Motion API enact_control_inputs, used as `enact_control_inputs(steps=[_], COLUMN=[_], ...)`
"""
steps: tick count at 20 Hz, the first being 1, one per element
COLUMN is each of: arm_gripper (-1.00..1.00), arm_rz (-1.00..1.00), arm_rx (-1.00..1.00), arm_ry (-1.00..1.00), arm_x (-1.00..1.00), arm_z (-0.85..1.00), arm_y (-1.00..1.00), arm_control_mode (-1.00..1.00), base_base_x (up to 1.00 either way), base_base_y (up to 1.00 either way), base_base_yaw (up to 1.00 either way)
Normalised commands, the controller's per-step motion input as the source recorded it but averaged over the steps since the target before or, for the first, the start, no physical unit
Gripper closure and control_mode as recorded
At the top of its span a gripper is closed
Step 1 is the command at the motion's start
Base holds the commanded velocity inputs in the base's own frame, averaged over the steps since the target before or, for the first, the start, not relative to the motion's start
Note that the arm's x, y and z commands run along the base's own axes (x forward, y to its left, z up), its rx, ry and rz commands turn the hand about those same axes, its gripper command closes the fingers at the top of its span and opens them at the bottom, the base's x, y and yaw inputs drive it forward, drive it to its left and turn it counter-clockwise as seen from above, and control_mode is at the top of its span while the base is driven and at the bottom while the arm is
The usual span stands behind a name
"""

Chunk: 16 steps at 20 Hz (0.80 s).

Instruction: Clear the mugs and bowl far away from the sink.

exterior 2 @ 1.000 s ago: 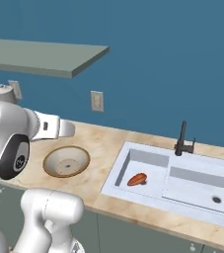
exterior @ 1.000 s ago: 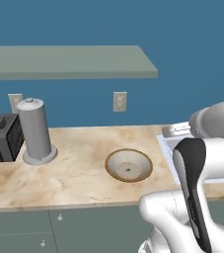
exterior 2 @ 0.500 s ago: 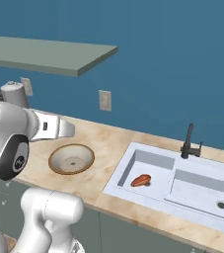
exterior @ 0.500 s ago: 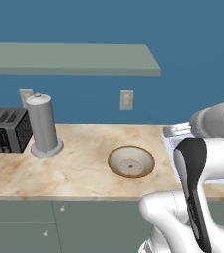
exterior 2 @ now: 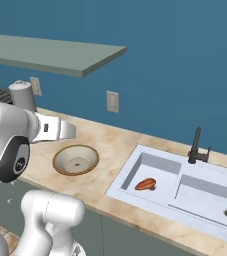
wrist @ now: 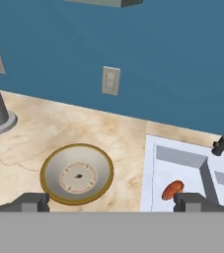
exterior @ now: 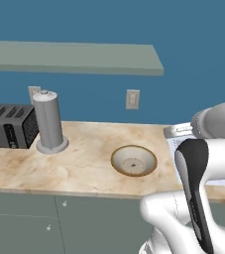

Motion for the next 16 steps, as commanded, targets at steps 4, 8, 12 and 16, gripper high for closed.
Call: enact_control_inputs(steps=[4, 8, 12, 16], arm_gripper=[-1.0, -1.0, -1.0, -1.0], arm_rz=[0.0, 0.04, 0.17, 0.09], arm_rx=[0.0, 0.15, 0.44, 0.33], arm_ry=[0.0, 0.09, 0.18, 0.17], arm_x=[0.0, 0.02, 0.04, 0.18], arm_z=[0.0, -0.09, -0.32, -0.28], arm_y=[0.0, -0.12, -0.29, -0.08], arm_control_mode=[1.0, -1.0, -1.0, -1.0], base_base_x=[0.18, 0.03, 0.0, 0.0], base_base_y=[0.0, -0.04, 0.0, 0.0], base_base_yaw=[0.08, 0.04, 0.0, 0.0])
